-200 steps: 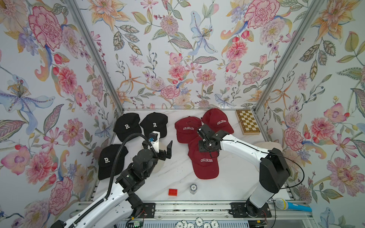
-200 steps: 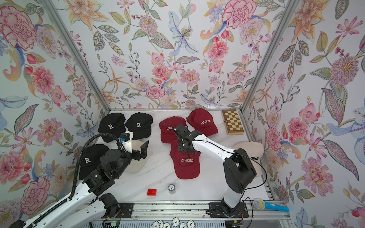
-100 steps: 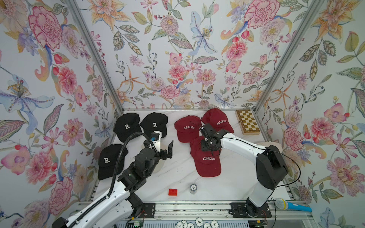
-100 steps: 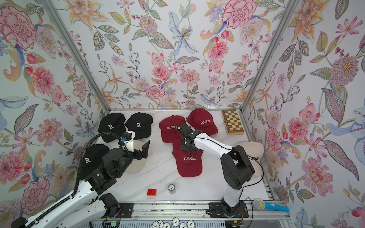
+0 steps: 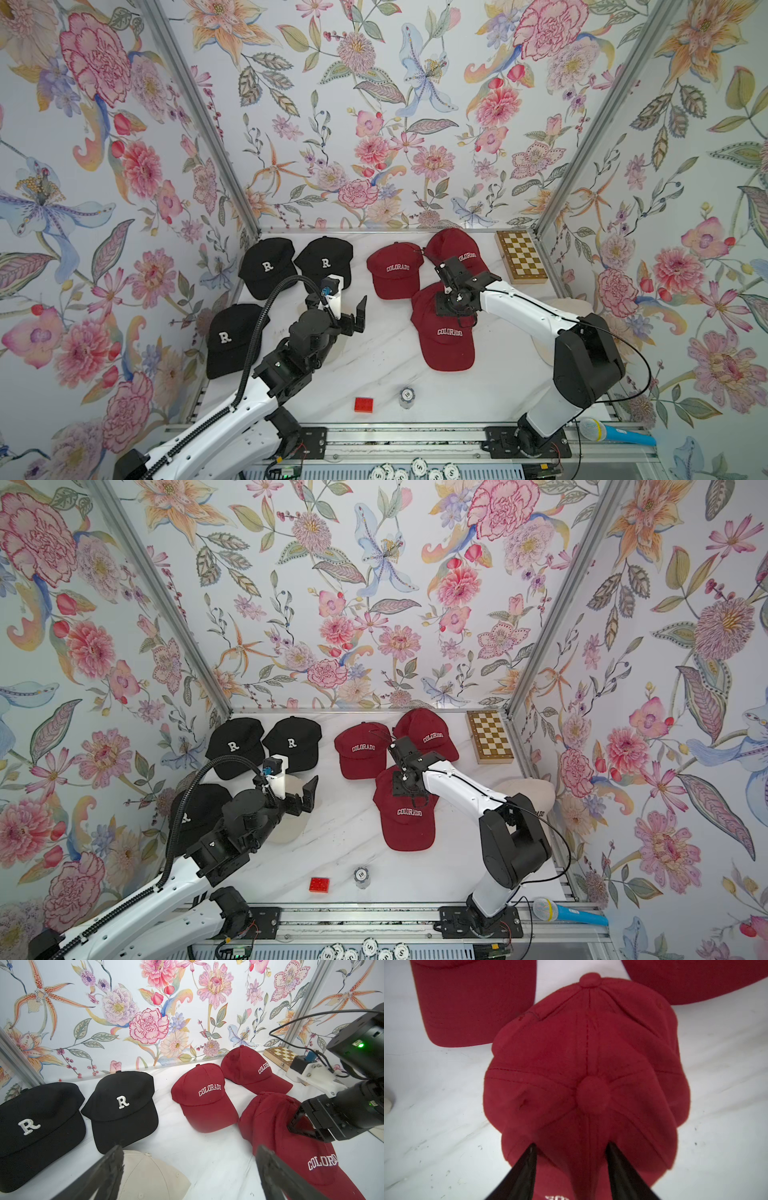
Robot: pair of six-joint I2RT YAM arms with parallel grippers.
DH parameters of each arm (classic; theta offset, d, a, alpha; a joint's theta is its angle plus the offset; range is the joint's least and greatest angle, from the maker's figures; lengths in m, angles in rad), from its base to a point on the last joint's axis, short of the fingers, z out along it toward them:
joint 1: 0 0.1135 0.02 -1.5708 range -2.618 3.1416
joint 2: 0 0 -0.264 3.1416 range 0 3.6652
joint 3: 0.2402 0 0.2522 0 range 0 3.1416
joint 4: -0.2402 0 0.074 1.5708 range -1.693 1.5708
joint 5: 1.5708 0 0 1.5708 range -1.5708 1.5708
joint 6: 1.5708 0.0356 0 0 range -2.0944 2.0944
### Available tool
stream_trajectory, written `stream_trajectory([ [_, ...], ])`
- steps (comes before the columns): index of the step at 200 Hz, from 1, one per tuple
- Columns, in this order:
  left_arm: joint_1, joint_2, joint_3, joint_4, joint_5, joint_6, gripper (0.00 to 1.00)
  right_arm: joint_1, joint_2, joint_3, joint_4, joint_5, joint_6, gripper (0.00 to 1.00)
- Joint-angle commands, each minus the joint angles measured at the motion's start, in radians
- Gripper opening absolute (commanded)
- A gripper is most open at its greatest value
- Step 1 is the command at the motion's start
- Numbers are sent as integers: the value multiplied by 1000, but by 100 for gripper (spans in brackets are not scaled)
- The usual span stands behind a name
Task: Stack the baseball caps by color
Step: Adjust the baseball cap at the center of the board, then pick up the baseball cap from the center of the board.
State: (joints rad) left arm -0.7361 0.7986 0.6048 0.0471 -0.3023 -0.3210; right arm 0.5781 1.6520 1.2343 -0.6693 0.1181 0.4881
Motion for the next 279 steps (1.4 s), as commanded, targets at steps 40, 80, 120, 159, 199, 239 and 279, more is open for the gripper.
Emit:
stream_trajectory([
  [40,-10,38,37,44,-3,10,100,-11,-96,109,-105,-9,-38,66],
  [80,-9,92,80,60,42,32,100,-70,-120,181,-121,-10,-108,68],
  [120,-10,195,171,69,90,60,100,-158,-100,239,-120,-39,-192,71],
  [159,-9,327,280,86,118,59,100,-236,-44,316,-115,-88,-257,75],
  [199,-12,476,400,102,128,32,100,-294,29,381,-95,-135,-304,77],
  [239,-11,637,538,107,154,3,100,-345,119,476,-45,-146,-355,77],
  [279,-11,752,652,95,169,-24,100,-403,238,569,40,-259,-406,77],
])
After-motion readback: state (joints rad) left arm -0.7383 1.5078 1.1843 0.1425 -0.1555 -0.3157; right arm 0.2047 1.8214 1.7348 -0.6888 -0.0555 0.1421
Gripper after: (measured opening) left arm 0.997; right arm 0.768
